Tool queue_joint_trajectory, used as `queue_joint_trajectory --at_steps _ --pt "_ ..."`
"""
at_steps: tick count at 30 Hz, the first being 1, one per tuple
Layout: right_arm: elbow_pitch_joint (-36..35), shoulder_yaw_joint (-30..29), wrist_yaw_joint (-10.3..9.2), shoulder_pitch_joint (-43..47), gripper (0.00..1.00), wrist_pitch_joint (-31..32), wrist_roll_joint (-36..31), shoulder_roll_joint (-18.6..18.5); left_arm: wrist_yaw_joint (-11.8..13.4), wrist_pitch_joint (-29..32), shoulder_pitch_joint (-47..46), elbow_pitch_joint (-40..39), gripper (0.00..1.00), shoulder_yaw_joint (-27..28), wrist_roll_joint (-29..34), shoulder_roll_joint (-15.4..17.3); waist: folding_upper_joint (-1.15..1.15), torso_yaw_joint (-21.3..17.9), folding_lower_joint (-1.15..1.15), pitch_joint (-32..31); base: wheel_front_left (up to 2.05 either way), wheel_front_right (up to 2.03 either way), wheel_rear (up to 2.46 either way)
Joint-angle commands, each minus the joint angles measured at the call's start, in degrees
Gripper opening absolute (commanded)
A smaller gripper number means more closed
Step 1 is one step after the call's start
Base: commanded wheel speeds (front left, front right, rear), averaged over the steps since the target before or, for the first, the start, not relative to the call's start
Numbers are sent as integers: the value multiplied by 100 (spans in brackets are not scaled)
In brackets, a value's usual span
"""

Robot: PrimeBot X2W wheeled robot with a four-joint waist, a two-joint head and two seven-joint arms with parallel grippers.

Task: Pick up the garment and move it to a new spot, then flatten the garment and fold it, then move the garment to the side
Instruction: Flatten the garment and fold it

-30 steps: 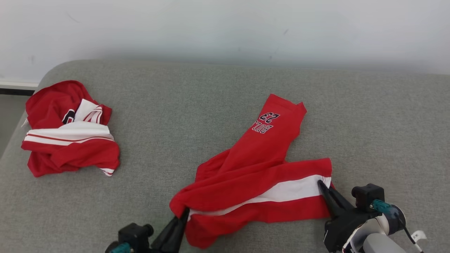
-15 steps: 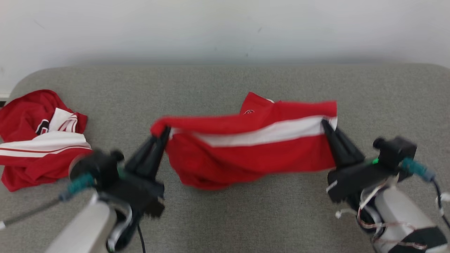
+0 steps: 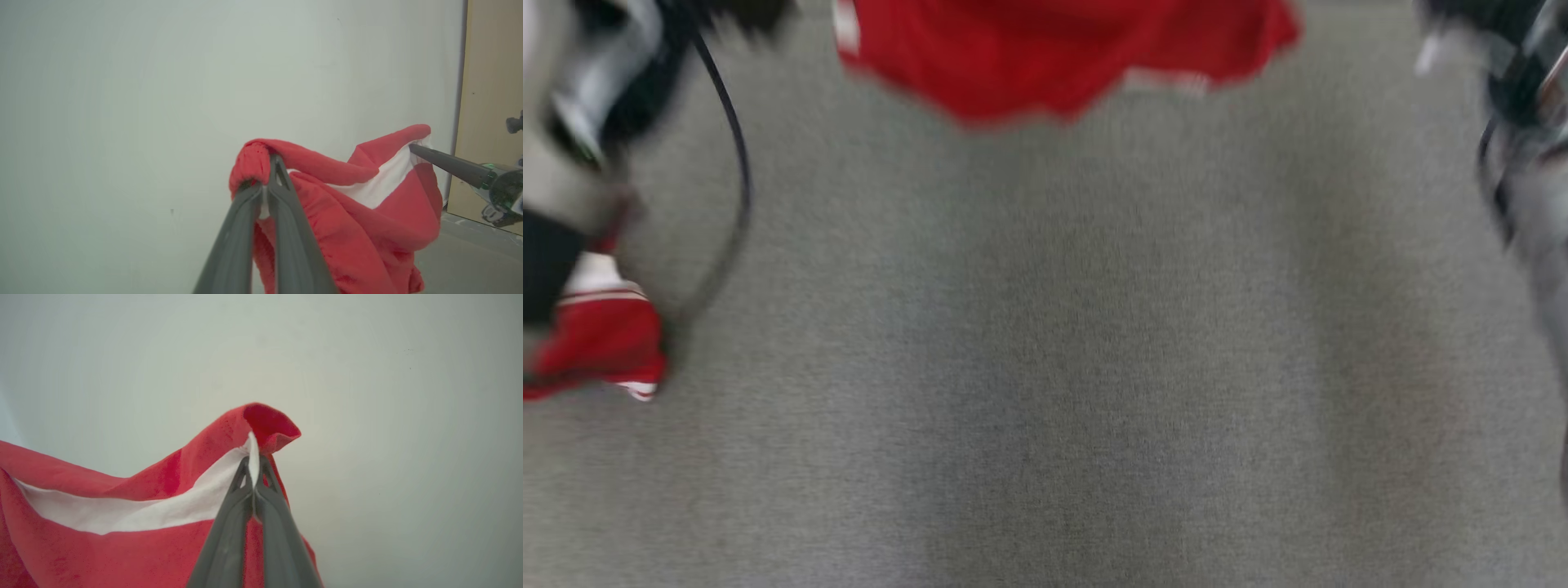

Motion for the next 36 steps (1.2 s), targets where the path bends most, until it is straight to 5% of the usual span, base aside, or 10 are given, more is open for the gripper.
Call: queue_joint_trajectory --at_steps 1,11,20,28,36 --pt "183 -112 3 -404 0 97 55 79 10 36 -462 149 0 -10 -132 -11 -1 -274 -2 954 0 0 0" --pt "1741 -466 3 -2911 0 -116 -537 307 11 -229 -2993 1238 0 -680 -411 -265 -1 -421 -2 1800 0 0 0" --pt "2481 -283 3 -3334 0 -529 -623 390 10 -593 -3358 1738 0 -1405 -831 -258 -1 -411 -2 2096 0 0 0" --pt "2328 353 3 -2157 0 -1092 -151 278 10 -1042 -2146 1320 0 -1962 -1165 118 -1 -427 -2 1869 0 0 0" --pt "1039 925 3 527 0 -1358 449 -303 149 -1058 1114 -158 0 -546 -432 239 -1 -377 -2 1043 0 0 0"
